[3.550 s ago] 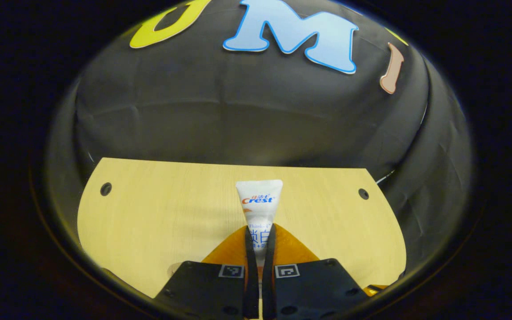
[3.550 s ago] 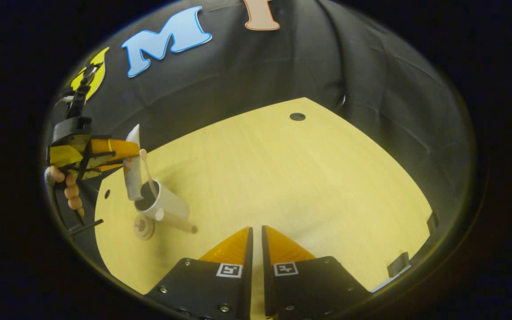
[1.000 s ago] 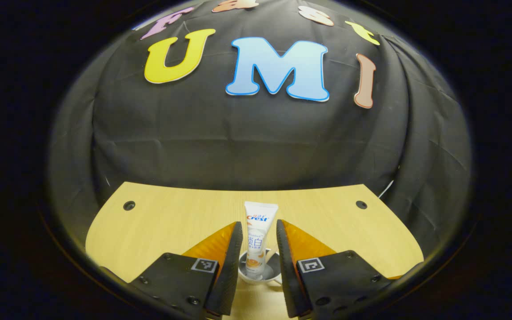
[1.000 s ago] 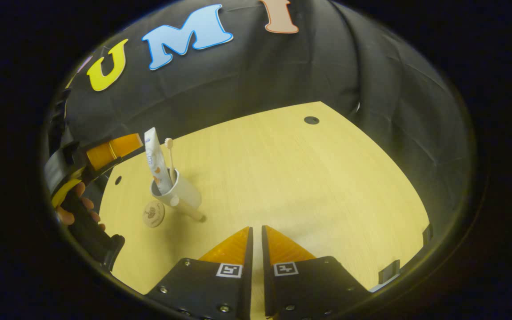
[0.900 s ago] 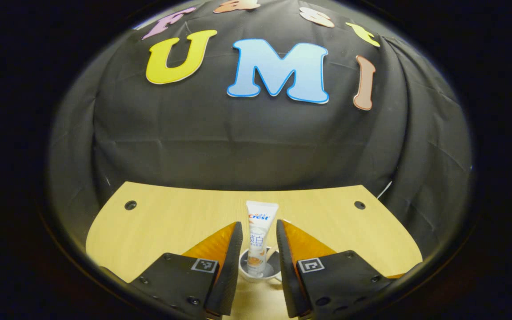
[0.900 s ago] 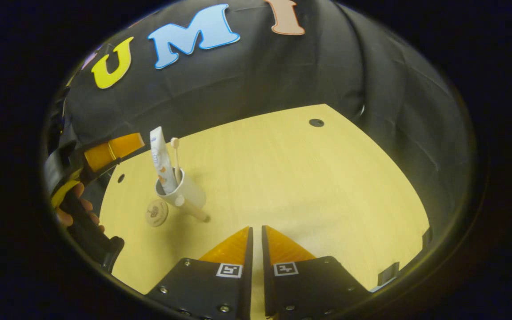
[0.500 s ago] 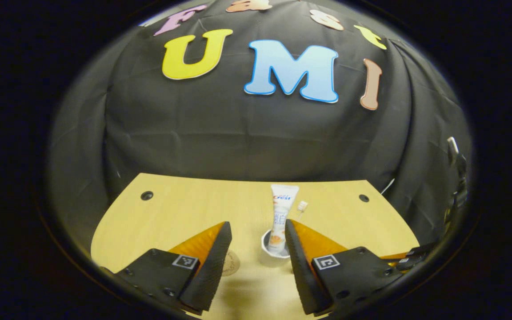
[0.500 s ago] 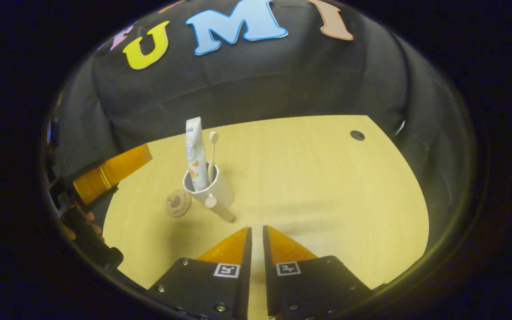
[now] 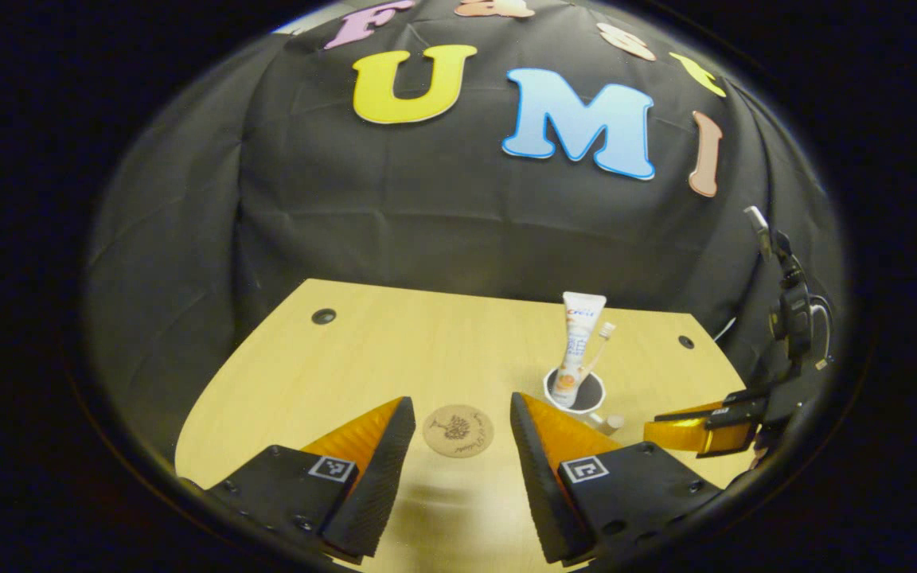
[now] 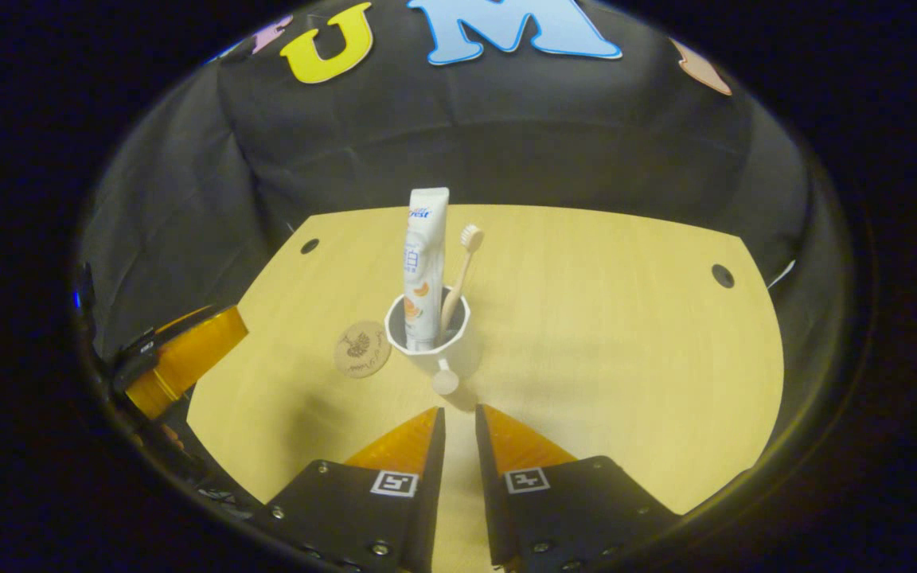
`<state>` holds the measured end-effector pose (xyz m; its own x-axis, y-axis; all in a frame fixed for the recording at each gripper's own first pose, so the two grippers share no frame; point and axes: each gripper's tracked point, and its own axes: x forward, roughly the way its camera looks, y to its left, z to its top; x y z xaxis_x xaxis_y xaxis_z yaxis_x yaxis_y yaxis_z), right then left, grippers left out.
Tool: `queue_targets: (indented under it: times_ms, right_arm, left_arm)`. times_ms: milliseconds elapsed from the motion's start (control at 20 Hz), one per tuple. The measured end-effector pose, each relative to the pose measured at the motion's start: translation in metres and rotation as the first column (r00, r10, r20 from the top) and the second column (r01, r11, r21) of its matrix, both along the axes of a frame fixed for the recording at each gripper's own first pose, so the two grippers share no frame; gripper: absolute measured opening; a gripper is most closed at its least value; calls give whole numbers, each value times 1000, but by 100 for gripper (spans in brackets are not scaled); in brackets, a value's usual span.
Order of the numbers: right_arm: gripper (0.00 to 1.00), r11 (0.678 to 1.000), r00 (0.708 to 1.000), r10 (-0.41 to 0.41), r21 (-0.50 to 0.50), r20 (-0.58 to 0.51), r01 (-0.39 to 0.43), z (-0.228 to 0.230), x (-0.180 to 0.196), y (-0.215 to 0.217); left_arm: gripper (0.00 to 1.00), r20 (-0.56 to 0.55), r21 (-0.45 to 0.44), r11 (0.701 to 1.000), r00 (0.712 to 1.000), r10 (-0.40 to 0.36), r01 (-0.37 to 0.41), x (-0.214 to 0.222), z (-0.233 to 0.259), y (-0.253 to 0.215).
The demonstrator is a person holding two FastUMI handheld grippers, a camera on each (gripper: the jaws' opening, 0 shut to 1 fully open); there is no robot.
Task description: Put the toothbrush and toothpaste on the desktop into the cup, then pick up the cup and place it on the coaster on the desktop.
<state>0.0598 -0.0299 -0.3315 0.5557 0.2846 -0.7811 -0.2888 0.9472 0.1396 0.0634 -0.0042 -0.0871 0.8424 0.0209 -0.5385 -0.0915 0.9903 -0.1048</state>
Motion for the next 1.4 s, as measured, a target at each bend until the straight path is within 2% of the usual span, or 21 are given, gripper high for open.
queue_targets:
  times_ms: [100,250,400,500,650,700,750,800,1100,1350,1400]
  right_arm:
    - [23,999,999,37,-28,-8,-37,-1,9,4]
    - [26,995,997,81,-55,-15,-82,-4,17,15]
    - [27,991,994,102,-83,-45,-106,-14,20,19]
    - [27,992,995,98,-79,-28,-100,-11,22,20]
    - [84,990,994,102,-92,-34,-104,-15,23,18]
    - [84,989,994,107,-96,-38,-110,-21,25,20]
    - [79,988,993,110,-99,-44,-114,-20,23,21]
    - [84,987,992,115,-103,-52,-120,-23,24,22]
    - [84,978,987,141,-145,-75,-150,-37,32,24]
    - [69,977,985,138,-151,-105,-153,-46,39,23]
    - [62,977,985,134,-149,-109,-150,-55,44,24]
  left_arm:
    - [79,-17,6,1000,999,30,-30,-13,-5,14]
    - [80,-49,13,998,996,69,-69,-35,-18,34]
    - [79,-75,4,993,990,117,-117,-51,-26,50]
    - [79,-85,-1,990,986,142,-143,-58,-31,56]
    - [79,-96,-5,986,981,167,-169,-65,-32,65]
    - [79,-97,-2,985,980,174,-175,-65,-32,69]
    - [79,-99,-1,984,979,178,-179,-65,-33,72]
    - [79,-102,-1,983,978,180,-181,-65,-35,71]
    - [79,-114,3,981,975,192,-193,-69,-38,74]
    - [79,-126,6,978,970,207,-208,-69,-41,78]
    - [79,-129,6,977,969,210,-211,-69,-42,79]
